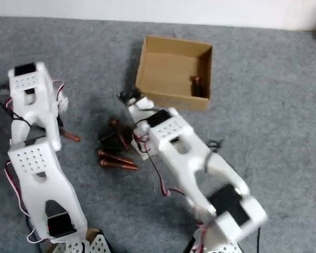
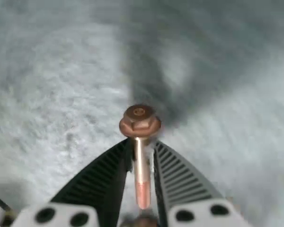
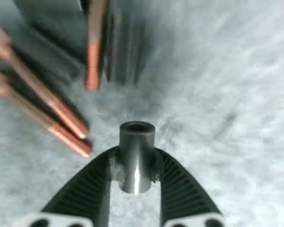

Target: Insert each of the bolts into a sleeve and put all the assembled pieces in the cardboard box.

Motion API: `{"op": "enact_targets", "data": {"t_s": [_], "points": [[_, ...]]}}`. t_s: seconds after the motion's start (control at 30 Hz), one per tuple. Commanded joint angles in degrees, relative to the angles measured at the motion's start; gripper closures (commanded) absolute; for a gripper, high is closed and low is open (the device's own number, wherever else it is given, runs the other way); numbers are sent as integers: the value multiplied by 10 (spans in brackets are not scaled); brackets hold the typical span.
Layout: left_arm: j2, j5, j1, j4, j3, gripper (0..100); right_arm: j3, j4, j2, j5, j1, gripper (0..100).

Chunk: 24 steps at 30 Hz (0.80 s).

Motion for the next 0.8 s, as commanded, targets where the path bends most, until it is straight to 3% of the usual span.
{"op": "enact_targets", "data": {"t_s": [0.0, 0.2, 0.33, 0.47, 0.67, 0.77], "points": [[-164, -187, 51, 20, -6, 995, 20, 38, -193, 25, 5, 993], [-446, -351, 114, 18, -23, 995, 28, 75, -404, 62, 5, 993], [-621, -412, 159, 18, -28, 995, 74, 67, -533, 58, -11, 993], [-727, -411, 196, 18, -12, 995, 192, -1, -669, 56, -46, 993], [-794, -292, 218, -33, 51, 996, 385, -124, -864, 29, -61, 993], [-840, -272, 276, -61, 117, 996, 459, -157, -938, 29, -62, 993]]}}
